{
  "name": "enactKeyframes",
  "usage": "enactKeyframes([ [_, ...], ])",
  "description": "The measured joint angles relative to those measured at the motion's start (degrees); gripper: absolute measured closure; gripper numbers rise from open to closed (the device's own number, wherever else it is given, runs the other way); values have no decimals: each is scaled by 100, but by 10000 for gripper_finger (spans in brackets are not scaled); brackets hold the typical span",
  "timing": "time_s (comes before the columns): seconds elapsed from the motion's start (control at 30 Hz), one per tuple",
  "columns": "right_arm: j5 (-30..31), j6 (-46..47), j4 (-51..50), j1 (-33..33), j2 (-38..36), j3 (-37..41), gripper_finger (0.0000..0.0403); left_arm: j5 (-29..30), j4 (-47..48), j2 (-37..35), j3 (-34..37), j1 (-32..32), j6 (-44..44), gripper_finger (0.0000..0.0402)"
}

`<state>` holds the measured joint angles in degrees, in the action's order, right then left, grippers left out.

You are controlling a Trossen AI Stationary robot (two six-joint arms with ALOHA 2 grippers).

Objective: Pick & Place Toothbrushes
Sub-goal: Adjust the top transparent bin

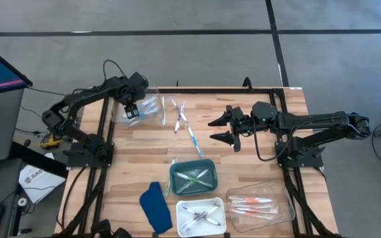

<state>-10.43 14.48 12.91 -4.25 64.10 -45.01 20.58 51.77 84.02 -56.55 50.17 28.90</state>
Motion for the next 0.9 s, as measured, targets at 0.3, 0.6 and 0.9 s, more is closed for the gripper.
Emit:
enactKeyframes([
  [0.3,2,2,0,0,0,0,143,-91,-33,-87,0,0,24,217],
  [0.6,0,2,0,-2,0,0,143,-109,-47,-87,0,0,33,218],
  [0.9,0,2,0,0,0,0,143,-303,-61,-84,0,-38,-514,236],
])
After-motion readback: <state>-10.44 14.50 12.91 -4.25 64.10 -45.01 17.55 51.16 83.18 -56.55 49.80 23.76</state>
